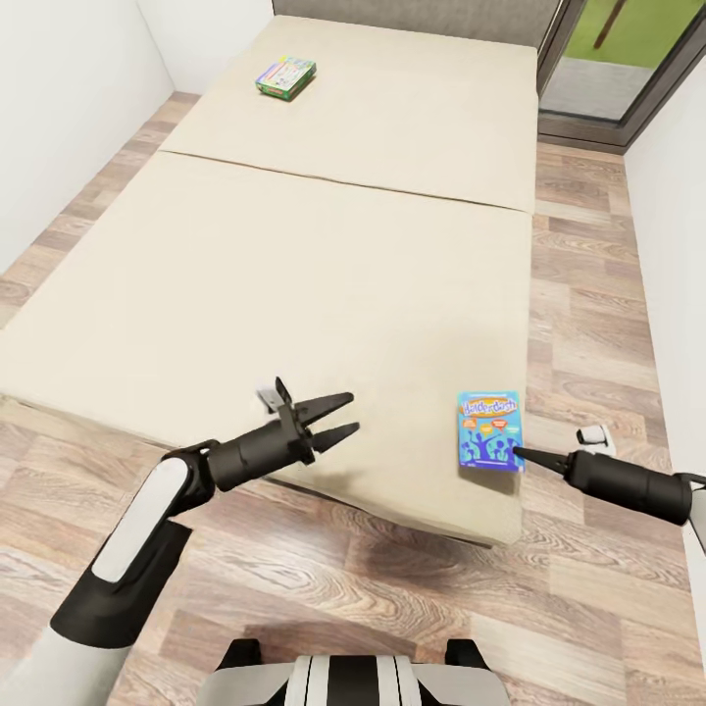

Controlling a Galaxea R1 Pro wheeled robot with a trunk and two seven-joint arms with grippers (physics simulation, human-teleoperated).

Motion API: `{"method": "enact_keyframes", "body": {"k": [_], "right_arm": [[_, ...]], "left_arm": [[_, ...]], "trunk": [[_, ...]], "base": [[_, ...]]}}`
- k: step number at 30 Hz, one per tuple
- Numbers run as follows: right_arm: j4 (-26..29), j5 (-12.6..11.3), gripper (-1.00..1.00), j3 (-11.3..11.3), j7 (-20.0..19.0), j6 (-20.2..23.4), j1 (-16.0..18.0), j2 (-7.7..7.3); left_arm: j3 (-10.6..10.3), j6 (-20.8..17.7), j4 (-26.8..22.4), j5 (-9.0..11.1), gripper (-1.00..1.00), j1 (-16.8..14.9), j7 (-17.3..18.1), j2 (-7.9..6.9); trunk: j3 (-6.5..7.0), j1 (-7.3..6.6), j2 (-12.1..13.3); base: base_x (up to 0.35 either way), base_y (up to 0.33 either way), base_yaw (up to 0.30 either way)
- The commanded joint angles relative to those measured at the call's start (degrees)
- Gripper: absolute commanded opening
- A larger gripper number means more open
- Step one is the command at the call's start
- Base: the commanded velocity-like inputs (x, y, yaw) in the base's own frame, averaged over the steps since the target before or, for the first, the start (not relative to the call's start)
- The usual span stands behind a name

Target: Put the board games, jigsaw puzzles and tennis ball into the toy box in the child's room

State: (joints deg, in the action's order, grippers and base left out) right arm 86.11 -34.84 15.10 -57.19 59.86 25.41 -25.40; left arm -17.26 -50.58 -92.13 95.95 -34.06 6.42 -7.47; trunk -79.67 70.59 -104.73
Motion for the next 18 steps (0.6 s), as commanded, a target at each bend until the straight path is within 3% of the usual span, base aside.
{"method": "enact_keyframes", "body": {"k": [1, 4, 5, 7, 8, 10, 13, 18], "right_arm": [[0.0, 0.3, -1.0, 0.0, -0.4, 0.1, 0.0, -0.01], [1.2, 0.3, -1.0, 0.1, -0.4, 0.1, -0.1, -0.18], [1.2, 0.3, -1.0, 0.1, -0.4, 0.1, -0.1, -0.18], [1.8, 0.3, -1.0, 0.1, -0.4, 0.1, -0.3, -0.27], [1.8, 0.3, -1.0, 0.1, -0.4, 0.1, -0.3, -0.27], [2.4, 0.3, -1.0, 0.1, -0.4, 0.1, -0.5, -0.37], [3.5, 0.3, -1.0, 0.2, -0.4, 0.1, -0.7, -0.54], [5.0, 0.3, -1.0, 0.2, -0.4, 0.1, -1.3, -0.85]], "left_arm": [[0.0, 0.0, 0.0, -0.2, 1.0, 0.0, 0.4, -0.1], [4.8, 0.0, 0.2, -0.4, 1.0, 5.3, 1.4, -4.9], [4.8, 0.0, 0.2, -0.4, 1.0, 5.3, 1.4, -4.9], [8.6, 0.2, 0.1, -0.4, 1.0, 10.0, 1.8, -8.14], [8.6, 0.2, 0.1, -0.4, 1.0, 10.0, 1.8, -8.14], [12.4, 0.3, 0.1, -0.5, 1.0, 15.1, 2.2, -10.44], [16.7, 0.4, 0.0, -0.5, 1.0, 21.3, 3.5, -12.37], [19.8, 0.4, 0.0, -0.6, 1.0, 26.2, 8.1, -13.75]], "trunk": [[-0.02, 0.0, 0.0], [-0.02, 0.0, 0.0], [-0.02, 0.0, 0.0], [-0.02, 0.0, 0.0], [-0.02, 0.0, 0.0], [-0.02, 0.0, 0.0], [-0.02, 0.0, 0.0], [-0.02, 0.0, 0.0]], "base": [[0.0, 0.0, 0.0], [0.0, 0.0, 0.0], [0.0, 0.0, 0.0], [0.0, 0.0, 0.0], [0.0, 0.0, 0.0], [0.0, 0.0, 0.0], [0.0, 0.0, 0.0], [0.0, 0.0, 0.0]]}}
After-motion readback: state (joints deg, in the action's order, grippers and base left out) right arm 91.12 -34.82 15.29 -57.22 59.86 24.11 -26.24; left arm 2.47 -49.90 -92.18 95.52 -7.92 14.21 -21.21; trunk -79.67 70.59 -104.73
